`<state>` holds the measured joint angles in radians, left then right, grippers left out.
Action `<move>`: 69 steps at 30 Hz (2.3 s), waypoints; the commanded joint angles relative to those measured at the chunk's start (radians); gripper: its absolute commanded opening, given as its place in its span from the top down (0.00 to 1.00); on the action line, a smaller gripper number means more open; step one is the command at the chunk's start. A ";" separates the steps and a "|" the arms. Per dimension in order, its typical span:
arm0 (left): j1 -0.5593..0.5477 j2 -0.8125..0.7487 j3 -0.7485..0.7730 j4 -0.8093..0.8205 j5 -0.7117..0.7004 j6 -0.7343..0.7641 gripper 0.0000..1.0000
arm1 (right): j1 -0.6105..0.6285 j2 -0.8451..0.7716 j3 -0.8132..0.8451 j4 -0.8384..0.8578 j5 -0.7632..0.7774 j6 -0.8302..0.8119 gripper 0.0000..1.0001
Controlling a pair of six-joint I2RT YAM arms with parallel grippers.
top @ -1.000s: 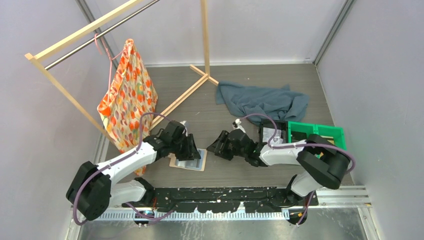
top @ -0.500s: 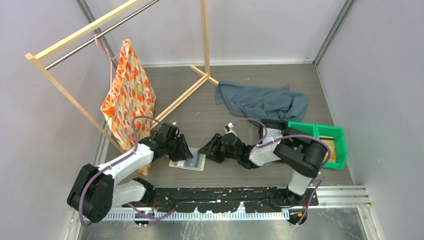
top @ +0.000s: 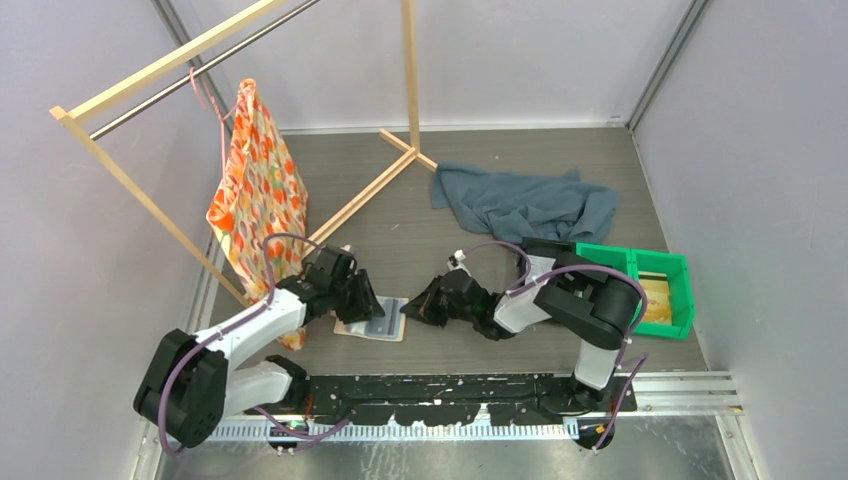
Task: Take the credit cards out of the card holder
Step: Move the card holder to the center of the board, then remove the credit card from the card holder.
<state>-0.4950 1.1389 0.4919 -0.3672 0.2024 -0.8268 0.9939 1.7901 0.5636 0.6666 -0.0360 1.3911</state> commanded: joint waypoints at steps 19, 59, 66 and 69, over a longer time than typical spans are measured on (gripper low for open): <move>-0.298 -0.093 0.052 0.118 0.006 -0.175 0.60 | 0.007 -0.376 -0.152 -0.261 0.101 -0.163 0.99; -0.228 -0.171 0.035 0.012 -0.075 -0.095 0.59 | 0.038 -0.506 0.148 -0.881 0.237 -0.241 0.99; -0.370 -0.142 0.129 -0.017 -0.238 -0.122 0.58 | 0.037 -0.524 0.145 -0.907 0.252 -0.245 0.99; -0.390 -0.136 0.090 0.166 -0.178 -0.168 0.57 | 0.037 -0.528 0.149 -0.917 0.258 -0.246 0.99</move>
<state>-0.8497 1.0088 0.5682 -0.3862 0.0425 -0.9436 1.0283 1.2980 0.7071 -0.2497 0.1825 1.1526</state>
